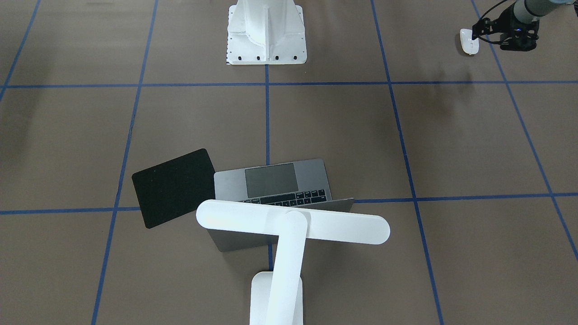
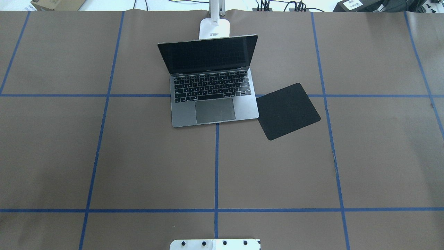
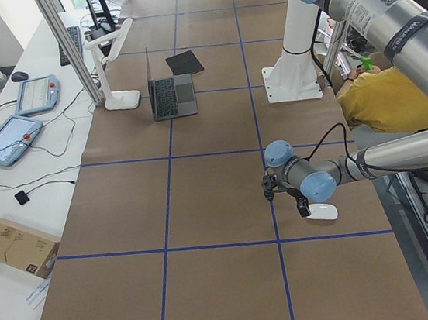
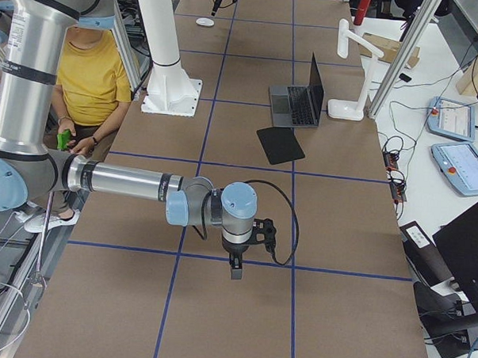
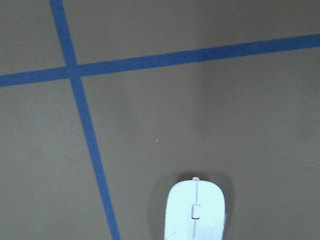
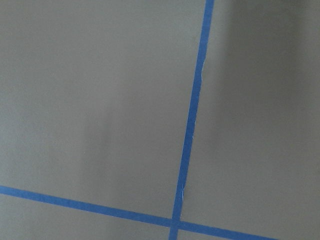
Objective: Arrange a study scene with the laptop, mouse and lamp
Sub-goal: 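Carry the white wireless mouse with the left gripper toward the table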
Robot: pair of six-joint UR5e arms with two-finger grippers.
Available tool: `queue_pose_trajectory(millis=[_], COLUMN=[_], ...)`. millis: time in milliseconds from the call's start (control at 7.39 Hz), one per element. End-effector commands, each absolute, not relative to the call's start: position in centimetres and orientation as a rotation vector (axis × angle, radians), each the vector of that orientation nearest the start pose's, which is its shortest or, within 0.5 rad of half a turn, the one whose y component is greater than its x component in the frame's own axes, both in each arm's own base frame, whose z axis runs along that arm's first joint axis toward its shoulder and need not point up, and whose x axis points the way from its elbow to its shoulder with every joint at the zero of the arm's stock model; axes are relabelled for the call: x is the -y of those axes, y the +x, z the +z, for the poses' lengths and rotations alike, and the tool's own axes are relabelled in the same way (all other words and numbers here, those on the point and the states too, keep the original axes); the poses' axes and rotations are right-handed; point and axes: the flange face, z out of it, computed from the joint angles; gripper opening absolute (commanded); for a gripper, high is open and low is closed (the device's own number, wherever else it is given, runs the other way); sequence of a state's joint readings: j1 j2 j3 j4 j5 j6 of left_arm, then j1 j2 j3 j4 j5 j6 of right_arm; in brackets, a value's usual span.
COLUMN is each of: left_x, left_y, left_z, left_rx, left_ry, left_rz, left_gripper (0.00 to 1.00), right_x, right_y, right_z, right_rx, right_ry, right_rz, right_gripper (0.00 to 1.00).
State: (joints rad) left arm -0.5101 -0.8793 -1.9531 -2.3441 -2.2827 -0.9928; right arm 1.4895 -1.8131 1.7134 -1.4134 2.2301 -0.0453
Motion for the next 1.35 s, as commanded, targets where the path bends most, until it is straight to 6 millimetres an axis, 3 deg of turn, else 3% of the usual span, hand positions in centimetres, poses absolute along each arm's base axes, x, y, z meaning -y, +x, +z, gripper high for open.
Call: queue_pose_trajectory(millis=[0, 271, 812, 1217], left_x=[14.6, 12.8, 12.3, 12.1], left_y=[20.7, 20.7, 20.3, 19.2], left_z=[62.9, 63.9, 66.9, 71.8], left_rx=[-0.693, -0.652, -0.6, -0.647], left_ry=[-0.408, -0.44, -0.402, -0.379], left_rz=[0.261, 0.325, 0.406, 0.437], left_gripper=[0.99, 0.99, 0.98, 0.98], right_x=[40.3, 40.3, 40.4, 40.4], right_y=[4.0, 3.9, 4.0, 4.0], right_z=[68.3, 68.2, 68.1, 68.2], right_rx=[0.658, 0.658, 0.658, 0.657], right_ry=[0.051, 0.051, 0.053, 0.053], right_rz=[-0.134, -0.134, -0.133, -0.133], right_gripper=[1.0, 1.0, 1.0, 1.0])
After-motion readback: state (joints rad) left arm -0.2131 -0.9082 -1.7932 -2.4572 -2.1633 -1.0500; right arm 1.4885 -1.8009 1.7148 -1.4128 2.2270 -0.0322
